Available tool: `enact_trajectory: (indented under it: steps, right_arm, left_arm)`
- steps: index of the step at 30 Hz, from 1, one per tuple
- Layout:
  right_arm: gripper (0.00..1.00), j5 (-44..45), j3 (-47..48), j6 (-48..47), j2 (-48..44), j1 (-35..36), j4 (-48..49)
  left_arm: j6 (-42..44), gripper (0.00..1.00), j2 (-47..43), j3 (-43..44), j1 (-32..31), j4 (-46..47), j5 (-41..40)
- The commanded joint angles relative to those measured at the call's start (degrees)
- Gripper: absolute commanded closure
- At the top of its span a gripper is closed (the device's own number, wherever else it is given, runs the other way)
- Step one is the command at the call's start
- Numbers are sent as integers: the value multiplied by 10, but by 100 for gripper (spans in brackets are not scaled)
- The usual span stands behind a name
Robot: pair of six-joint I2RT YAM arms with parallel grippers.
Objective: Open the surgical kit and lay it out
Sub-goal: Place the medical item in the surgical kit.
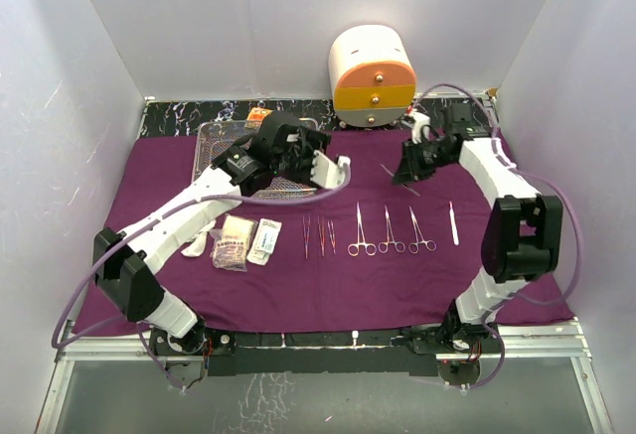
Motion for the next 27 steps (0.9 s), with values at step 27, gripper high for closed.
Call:
enact_trajectory:
  steps: [27]
  right_arm:
    - [96,404,-283,-32,-162,-192,208]
  left_arm:
    - [-439,31,10,-36,83,-10,-74]
